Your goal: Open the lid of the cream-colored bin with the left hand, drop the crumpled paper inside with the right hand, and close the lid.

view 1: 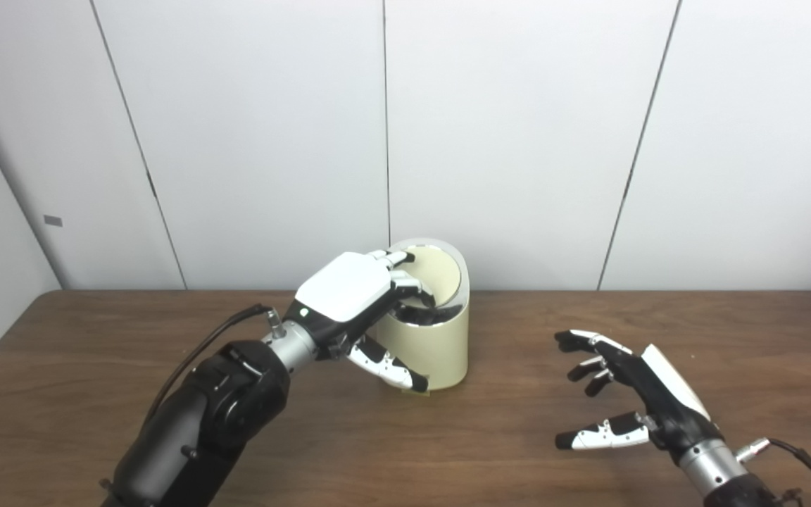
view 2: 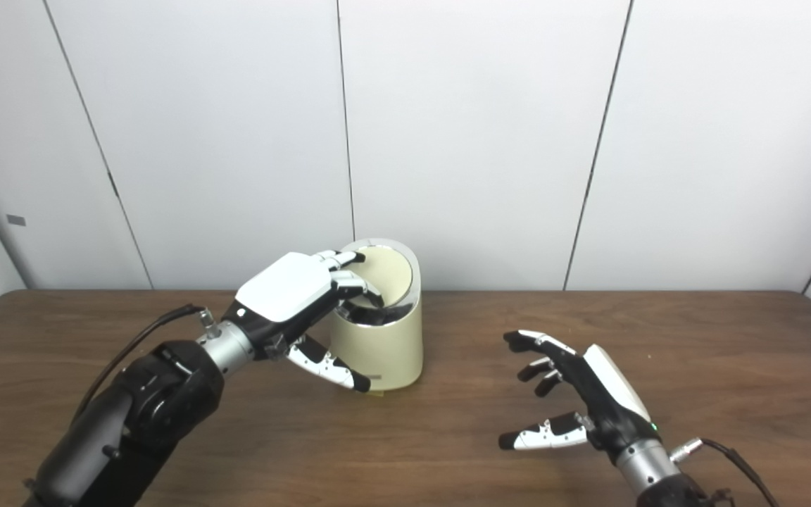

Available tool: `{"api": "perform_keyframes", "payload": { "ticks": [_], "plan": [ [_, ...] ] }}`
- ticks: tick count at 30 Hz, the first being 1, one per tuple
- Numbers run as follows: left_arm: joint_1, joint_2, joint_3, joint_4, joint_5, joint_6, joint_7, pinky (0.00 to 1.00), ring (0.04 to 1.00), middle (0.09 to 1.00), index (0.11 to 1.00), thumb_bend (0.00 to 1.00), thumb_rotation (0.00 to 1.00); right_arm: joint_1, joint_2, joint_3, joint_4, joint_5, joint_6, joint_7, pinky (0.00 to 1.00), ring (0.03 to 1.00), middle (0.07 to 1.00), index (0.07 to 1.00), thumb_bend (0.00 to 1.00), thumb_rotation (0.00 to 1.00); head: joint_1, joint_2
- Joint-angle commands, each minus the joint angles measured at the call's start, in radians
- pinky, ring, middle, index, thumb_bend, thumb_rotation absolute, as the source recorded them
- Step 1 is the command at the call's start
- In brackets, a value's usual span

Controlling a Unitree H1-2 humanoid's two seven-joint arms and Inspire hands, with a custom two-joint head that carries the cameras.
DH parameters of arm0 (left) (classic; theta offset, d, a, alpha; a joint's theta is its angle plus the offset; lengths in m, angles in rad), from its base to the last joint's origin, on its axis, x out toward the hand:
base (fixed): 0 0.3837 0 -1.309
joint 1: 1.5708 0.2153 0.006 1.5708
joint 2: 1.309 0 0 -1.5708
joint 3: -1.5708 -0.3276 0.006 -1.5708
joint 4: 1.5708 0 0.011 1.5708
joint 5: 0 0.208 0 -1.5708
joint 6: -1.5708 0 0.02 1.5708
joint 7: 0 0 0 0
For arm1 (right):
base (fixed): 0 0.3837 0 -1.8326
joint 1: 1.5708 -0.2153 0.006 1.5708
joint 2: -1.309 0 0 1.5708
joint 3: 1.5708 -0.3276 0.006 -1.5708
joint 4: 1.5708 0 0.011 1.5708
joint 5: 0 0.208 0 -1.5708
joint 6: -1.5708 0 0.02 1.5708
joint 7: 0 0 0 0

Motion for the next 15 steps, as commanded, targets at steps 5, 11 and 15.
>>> {"api": "perform_keyframes", "payload": {
  "ticks": [5, 11, 15],
  "plan": [
    [-0.034, 0.011, -0.007, -0.008, 0.027, 0.02, -0.045, 0.99, 0.974, 0.773, 0.773, 1.0, 0.51, -0.022, -0.01, -0.009, -0.027, 0.0, -0.019, -0.022, 0.51, 0.644, 0.793, 0.806, 0.8, 0.08, -0.002, 0.003],
    [-0.036, 0.007, -0.011, 0.011, 0.027, 0.023, -0.065, 0.99, 0.961, 0.771, 0.769, 1.0, 0.5, -0.022, -0.01, -0.01, -0.029, 0.003, -0.016, -0.019, 0.51, 0.648, 0.793, 0.808, 0.8, 0.09, -0.002, 0.003],
    [-0.038, 0.004, -0.011, 0.026, 0.016, 0.029, -0.077, 1.0, 0.961, 0.772, 0.769, 1.0, 0.52, -0.021, -0.011, -0.01, -0.028, 0.004, -0.022, -0.021, 0.51, 0.645, 0.794, 0.805, 0.79, 0.07, -0.003, 0.004]
  ]
}}
